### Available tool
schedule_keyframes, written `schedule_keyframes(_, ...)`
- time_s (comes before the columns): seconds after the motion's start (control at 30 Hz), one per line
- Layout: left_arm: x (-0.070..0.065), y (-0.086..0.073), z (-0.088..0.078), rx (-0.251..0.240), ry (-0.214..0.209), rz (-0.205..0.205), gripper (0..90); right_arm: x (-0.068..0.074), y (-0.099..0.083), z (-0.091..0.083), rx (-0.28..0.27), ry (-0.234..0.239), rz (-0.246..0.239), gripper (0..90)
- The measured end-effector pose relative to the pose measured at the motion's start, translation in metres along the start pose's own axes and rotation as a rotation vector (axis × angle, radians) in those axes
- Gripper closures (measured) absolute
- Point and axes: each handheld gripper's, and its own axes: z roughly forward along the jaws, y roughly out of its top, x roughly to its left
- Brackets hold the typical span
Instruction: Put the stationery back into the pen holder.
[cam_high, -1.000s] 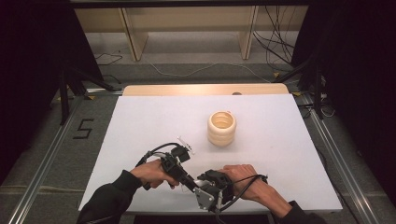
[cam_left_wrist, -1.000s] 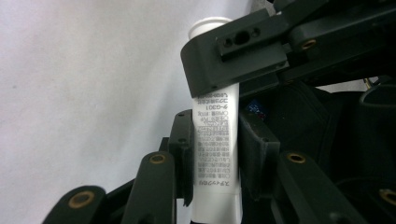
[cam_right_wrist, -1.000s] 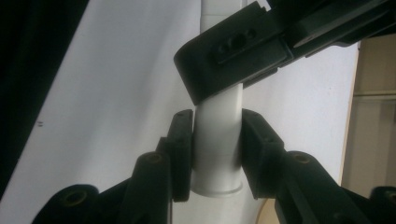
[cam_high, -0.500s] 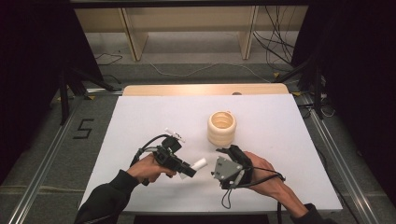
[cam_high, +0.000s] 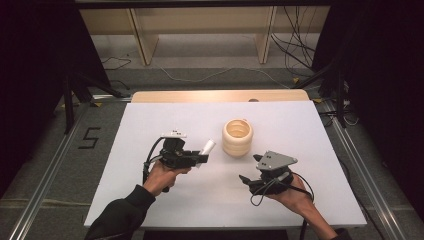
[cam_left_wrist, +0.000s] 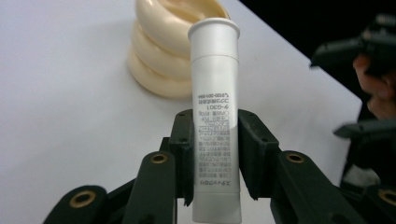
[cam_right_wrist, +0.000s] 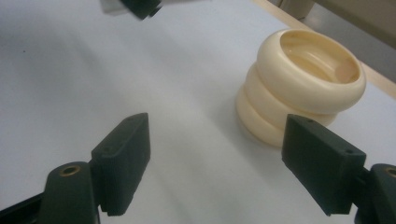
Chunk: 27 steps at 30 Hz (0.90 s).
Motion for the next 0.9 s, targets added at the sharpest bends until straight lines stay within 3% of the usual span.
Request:
schedule_keyframes(0.07, 0.001, 0.0, -0.001, -0.069, 0.023, -0.002, 69.1, -0.001, -0.003, 0.0, -0.007, 0.009, 0.026, 24.3)
schedule_keyframes(0.27, 0.003, 0.004, 0.0, -0.215, 0.059, -0.008, 69.1, -0.004, -0.011, -0.004, -0.055, 0.01, 0.101, 23.9)
schedule_keyframes(0.57, -0.003, 0.017, 0.01, -0.313, 0.061, 0.005, 69.1, -0.018, -0.026, -0.013, -0.145, 0.049, 0.289, 20.0)
schedule_keyframes(0.7, -0.002, 0.023, 0.023, -0.336, 0.066, 0.001, 69.1, -0.02, -0.032, -0.013, -0.143, 0.065, 0.318, 17.7)
schedule_keyframes(0.9, 0.0, 0.031, 0.04, -0.384, 0.067, -0.008, 69.2, -0.02, -0.036, -0.017, -0.151, 0.063, 0.313, 17.5)
